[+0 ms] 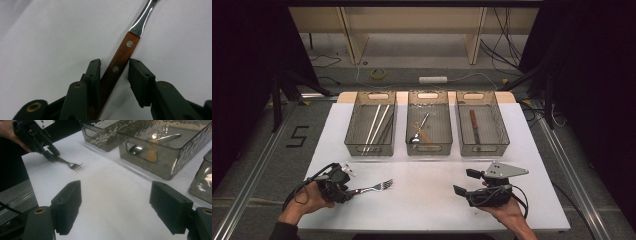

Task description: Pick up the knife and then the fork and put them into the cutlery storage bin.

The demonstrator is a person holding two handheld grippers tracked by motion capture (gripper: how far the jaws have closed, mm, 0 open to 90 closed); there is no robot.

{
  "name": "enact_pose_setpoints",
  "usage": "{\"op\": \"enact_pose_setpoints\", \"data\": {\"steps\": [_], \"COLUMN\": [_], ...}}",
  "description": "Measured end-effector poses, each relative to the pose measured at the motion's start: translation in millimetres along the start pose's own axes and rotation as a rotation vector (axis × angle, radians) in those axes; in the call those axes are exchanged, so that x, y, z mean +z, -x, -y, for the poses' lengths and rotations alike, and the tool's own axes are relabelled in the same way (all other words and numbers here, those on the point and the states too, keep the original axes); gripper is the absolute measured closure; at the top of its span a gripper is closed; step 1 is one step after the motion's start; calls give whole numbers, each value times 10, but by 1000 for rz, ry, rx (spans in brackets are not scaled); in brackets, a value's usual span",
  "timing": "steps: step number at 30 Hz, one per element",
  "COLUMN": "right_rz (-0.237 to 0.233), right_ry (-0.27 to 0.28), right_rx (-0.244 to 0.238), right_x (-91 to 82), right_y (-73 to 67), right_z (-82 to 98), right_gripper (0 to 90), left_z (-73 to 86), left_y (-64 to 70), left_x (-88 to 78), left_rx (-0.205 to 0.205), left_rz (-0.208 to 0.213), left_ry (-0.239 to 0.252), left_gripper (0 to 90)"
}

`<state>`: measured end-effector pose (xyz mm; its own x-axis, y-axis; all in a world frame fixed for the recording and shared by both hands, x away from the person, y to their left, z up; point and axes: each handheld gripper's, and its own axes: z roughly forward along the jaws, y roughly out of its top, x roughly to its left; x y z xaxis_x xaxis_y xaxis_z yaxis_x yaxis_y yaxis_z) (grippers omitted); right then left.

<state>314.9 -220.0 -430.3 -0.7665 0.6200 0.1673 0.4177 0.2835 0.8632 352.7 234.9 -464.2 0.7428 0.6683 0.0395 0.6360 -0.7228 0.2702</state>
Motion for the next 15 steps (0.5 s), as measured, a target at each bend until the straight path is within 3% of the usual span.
{"op": "enact_pose_setpoints", "data": {"steps": [15], "right_rz": [-10], "right_ry": [-11], "right_rx": [-5], "right_x": [6], "right_y": [-10], "right_z": [-3], "right_gripper": [267], "left_z": [-6], "left_y": [39], "left_x": [1], "left_rx": [66], "left_rz": [20], "left_ry": [0], "left_gripper": [751]}}
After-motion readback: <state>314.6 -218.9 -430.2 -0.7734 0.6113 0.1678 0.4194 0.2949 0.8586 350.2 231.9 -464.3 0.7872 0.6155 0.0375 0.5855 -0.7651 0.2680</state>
